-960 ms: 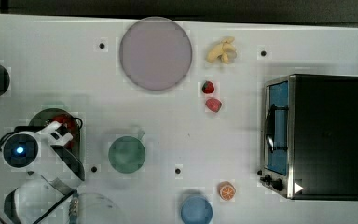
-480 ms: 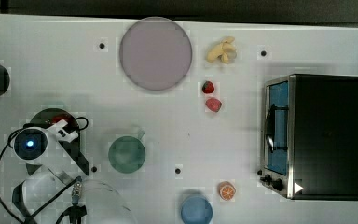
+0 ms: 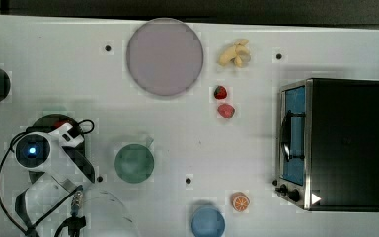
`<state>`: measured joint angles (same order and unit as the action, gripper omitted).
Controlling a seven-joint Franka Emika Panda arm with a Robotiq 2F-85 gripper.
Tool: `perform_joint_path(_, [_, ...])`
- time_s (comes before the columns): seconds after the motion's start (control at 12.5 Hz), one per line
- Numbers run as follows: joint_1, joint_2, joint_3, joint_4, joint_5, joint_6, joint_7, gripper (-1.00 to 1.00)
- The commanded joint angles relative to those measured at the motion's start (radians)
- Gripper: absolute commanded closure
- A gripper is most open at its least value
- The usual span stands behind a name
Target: Pick ketchup from strainer and place it on the table
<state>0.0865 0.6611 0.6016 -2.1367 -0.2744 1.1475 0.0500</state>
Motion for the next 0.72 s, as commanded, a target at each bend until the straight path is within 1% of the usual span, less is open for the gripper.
perform_joint_path(0.08, [0.016,-0.086,0.027,0.022,0.02,-0.016,0.049,-0.12])
perform_joint_path(0.24, [-0.002,-0.176,0.051,0.023,0.068,-0.067,0.049,-0.12])
perform_joint_path(0.48, [-0.043,-0.342,0.06,0.028,0.19,-0.191,0.049,-0.12])
perform_joint_path(0.72, [-0.114,-0.491,0.042,0.04,0.281,-0.37,0.046,-0.12])
